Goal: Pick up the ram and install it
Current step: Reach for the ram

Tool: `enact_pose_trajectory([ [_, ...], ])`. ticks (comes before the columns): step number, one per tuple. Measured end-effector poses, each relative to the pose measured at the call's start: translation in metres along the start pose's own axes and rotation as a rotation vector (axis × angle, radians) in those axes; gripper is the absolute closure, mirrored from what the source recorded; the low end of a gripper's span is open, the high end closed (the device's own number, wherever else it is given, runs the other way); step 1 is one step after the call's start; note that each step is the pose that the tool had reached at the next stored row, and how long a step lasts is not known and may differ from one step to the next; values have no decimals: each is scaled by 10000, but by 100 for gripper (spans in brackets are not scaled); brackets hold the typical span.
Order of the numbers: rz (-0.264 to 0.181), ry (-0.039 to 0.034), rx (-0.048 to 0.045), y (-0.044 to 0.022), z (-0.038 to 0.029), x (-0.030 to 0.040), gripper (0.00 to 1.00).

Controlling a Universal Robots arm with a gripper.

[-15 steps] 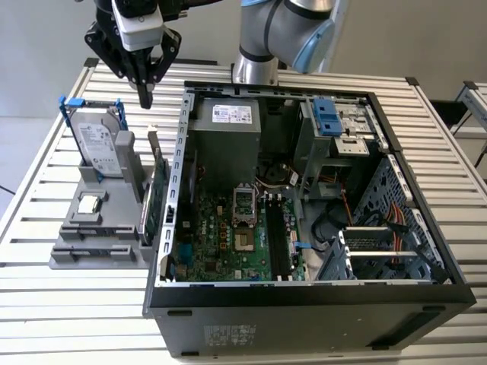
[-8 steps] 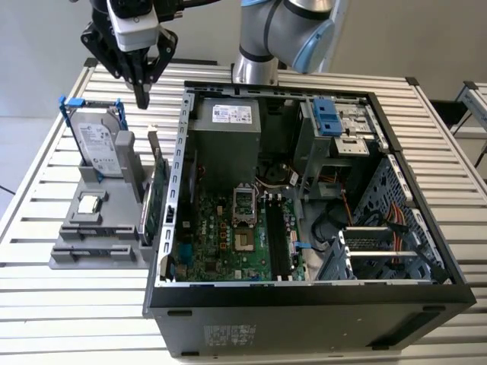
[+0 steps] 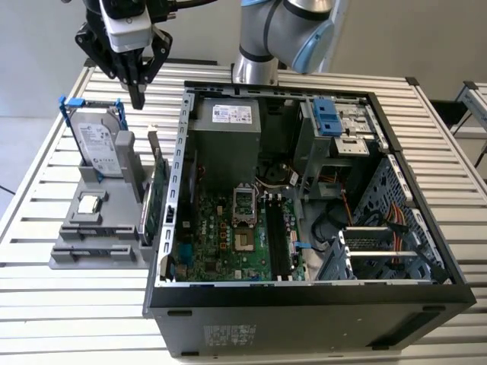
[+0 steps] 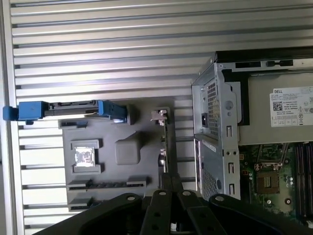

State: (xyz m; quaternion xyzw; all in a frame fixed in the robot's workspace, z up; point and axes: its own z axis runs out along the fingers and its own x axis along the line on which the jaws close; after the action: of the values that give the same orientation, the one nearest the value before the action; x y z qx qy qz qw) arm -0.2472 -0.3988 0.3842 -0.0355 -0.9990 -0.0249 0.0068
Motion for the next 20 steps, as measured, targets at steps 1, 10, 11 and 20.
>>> enact_pose_trajectory([
  [1, -18, 1, 1, -1, 0, 11, 100],
  [10, -235, 12, 4, -6, 3, 88, 100],
  [11, -249, 13, 4, -7, 3, 102, 100],
  [20, -340, 18, 5, -17, 5, 232, 100],
])
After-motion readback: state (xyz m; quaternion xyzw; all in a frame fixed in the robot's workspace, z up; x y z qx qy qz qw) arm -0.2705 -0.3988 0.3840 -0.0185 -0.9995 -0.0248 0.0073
